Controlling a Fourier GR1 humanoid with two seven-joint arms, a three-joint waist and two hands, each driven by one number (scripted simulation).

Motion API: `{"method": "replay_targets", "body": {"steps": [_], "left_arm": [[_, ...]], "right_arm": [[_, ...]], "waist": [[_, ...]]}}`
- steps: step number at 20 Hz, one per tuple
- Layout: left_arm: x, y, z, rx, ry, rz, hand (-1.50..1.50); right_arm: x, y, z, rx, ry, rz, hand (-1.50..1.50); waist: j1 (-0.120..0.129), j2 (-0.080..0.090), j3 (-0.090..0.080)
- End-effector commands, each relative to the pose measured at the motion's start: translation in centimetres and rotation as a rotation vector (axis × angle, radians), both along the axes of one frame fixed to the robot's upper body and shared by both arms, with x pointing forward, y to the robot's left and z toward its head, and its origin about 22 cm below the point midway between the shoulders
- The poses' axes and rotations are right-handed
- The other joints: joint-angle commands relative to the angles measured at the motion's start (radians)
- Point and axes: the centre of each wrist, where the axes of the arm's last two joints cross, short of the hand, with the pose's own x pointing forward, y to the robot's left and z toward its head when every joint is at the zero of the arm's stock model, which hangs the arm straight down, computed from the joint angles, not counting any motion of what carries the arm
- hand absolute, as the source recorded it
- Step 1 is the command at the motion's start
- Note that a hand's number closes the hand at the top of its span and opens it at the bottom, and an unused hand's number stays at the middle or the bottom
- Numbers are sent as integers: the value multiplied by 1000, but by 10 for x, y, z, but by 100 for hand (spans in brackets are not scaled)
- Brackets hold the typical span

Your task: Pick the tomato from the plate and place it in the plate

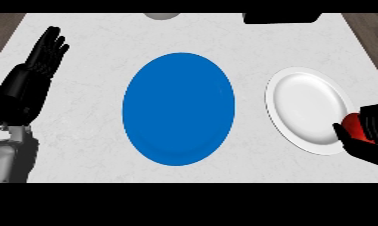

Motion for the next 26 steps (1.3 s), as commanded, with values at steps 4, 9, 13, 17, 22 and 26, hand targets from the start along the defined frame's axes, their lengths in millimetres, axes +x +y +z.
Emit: {"method": "replay_targets", "body": {"steps": [4,9,13,17,22,26], "left_arm": [[-4,-14,-12,-1,3,-19,0],[-7,-12,7,4,-14,-51,0],[-3,-14,-2,-6,-6,-55,0],[7,-29,-3,-5,-17,-43,0],[6,-18,-3,-12,-8,-51,0],[9,-12,11,2,-17,-67,0]], "right_arm": [[-32,68,61,259,-141,191,150],[-46,118,81,293,-139,223,150],[-29,169,73,283,-130,256,150],[15,208,88,309,-88,271,150],[41,259,95,357,-26,272,150],[68,279,53,346,3,244,150]], "waist": [[18,3,1],[42,8,2],[45,11,2],[48,13,2],[51,12,2],[49,14,3]]}}
